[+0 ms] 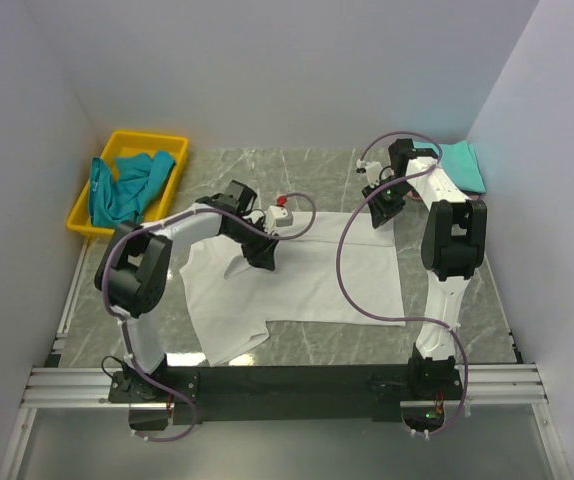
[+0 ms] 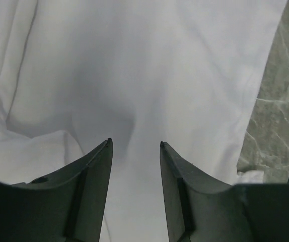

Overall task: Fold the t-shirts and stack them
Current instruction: Fold the tshirt

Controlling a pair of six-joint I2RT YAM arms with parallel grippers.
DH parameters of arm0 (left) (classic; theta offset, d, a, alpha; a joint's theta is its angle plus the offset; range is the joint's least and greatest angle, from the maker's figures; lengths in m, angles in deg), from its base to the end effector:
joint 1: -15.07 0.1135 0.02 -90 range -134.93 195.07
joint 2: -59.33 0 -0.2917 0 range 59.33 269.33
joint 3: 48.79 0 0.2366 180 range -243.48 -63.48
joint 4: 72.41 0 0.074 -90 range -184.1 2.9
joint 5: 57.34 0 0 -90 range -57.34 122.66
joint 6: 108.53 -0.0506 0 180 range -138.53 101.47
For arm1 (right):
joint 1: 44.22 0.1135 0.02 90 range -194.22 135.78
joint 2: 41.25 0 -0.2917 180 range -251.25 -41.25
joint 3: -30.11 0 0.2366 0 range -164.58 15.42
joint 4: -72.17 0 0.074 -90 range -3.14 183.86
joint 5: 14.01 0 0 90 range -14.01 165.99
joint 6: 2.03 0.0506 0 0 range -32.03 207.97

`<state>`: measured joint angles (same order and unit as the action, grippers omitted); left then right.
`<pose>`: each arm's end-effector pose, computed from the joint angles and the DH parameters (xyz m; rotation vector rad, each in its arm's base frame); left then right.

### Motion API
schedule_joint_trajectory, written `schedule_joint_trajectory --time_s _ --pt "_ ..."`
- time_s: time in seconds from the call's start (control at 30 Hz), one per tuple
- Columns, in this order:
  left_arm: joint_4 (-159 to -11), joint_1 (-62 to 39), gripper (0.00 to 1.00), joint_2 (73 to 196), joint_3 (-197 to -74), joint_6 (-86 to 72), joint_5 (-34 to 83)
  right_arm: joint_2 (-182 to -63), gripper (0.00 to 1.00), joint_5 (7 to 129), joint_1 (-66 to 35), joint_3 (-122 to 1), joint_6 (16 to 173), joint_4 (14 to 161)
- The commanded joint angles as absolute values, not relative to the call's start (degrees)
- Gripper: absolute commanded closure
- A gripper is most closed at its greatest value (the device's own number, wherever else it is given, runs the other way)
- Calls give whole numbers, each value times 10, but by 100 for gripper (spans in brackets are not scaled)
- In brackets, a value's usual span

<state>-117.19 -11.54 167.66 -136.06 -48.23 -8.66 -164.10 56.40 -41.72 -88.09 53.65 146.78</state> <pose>0.3233 -0.1993 0.2032 1.3851 2.1518 -0.9467 0.4356 0.0360 0.2198 -0.9414 2.6823 0.3987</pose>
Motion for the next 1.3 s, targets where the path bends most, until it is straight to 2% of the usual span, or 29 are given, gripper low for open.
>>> schedule_joint_trajectory --time_s 0.0,0.13,0.17,0.27,0.3,0.57,0.77,1.0,1.13,1.2,1.23,1.27 --pt "-1195 -102 52 1613 -1365 -507 -104 -1633 65 558 -414 -907 544 1477" --pt "-1178 -30 53 1591 -1384 -470 -129 -1638 68 560 -412 -915 560 1463" --pt "-1165 -16 54 1593 -1387 -441 -119 -1639 72 562 -412 -919 575 1458" --pt "-1095 35 56 1607 -1395 -377 -41 -1653 78 589 -406 -937 610 1434" --pt "-1084 43 58 1628 -1408 -365 21 -1663 80 598 -404 -947 617 1429" --pt "-1068 90 60 1745 -1482 -284 173 -1728 80 708 -377 -987 654 1424" --pt "-1081 107 62 1794 -1498 -271 212 -1776 79 784 -353 -993 647 1413" --pt "-1107 116 60 1856 -1564 -257 232 -1850 75 860 -347 -1142 653 1435" --pt "-1115 123 56 1884 -1619 -249 191 -1868 74 872 -347 -1162 646 1404" --pt "-1111 127 50 1876 -1638 -252 135 -1838 70 877 -346 -1138 649 1371" --pt "-1126 128 48 1870 -1647 -259 111 -1824 62 868 -346 -1131 646 1370" --pt "-1135 128 47 1863 -1664 -259 93 -1786 59 845 -346 -1125 645 1369"
